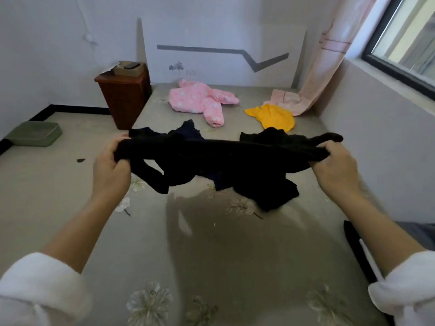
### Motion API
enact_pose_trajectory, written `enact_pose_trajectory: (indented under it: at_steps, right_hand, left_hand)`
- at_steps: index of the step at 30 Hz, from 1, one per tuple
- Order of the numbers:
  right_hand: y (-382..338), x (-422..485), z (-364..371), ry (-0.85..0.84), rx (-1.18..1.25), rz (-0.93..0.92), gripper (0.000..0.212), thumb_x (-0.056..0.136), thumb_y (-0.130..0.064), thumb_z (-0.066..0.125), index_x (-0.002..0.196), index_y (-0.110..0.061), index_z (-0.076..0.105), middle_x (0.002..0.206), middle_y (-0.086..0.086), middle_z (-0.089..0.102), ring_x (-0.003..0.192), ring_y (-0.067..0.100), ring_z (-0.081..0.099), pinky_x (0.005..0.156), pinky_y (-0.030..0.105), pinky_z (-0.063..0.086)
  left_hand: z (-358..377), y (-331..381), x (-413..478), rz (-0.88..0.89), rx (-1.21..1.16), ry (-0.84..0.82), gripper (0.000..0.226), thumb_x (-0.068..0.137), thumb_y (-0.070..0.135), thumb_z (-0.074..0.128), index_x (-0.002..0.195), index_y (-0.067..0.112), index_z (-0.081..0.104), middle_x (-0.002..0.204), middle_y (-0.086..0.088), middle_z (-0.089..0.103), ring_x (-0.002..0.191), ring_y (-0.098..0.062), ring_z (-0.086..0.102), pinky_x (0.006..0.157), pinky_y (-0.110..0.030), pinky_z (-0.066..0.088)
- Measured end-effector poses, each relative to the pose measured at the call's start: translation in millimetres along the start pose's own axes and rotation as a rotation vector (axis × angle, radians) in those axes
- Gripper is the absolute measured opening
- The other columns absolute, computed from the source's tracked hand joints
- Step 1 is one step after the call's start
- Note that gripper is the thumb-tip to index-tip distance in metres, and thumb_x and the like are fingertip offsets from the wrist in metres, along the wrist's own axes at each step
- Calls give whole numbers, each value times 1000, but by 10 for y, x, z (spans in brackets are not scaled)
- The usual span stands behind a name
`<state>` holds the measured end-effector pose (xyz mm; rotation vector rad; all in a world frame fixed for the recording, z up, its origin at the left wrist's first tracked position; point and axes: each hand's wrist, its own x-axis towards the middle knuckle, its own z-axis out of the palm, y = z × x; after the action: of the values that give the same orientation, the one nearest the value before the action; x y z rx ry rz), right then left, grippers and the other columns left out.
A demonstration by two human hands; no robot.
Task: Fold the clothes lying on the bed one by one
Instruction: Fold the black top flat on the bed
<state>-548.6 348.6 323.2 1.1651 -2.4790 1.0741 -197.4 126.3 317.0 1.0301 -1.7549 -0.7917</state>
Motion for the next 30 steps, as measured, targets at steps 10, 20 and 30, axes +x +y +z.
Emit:
enact_pose_trajectory:
  at_steps: [10,20,30]
  right_hand:
    - [655,-1832,1098,-655,-389,199,8,83,-16,61,91,-16,64,86,2,49,109,31,48,83,40,36]
    - [1107,-3389,1717,-1144,-440,492,33,89,-15,49,120,-23,59,116,8,64,108,27,57,91,39,48]
    - [1285,-3805,1809,-1341,-366,640,45,93,-12,46,138,-16,47,136,12,53,121,28,52,99,31,42]
  left_hand:
    - [-162,-1766,-1629,-428,476,-520,32,93,14,54,125,10,62,145,2,45,104,-22,60,82,-31,45]
    - [-144,-2646,-2924,-625,693,-991,31,90,14,59,120,19,61,158,-6,19,126,-25,49,99,-30,42]
    - [310,-2721,-3135,-711,948,-1202,37,94,24,46,129,14,48,130,-12,45,113,-28,51,91,-35,45]
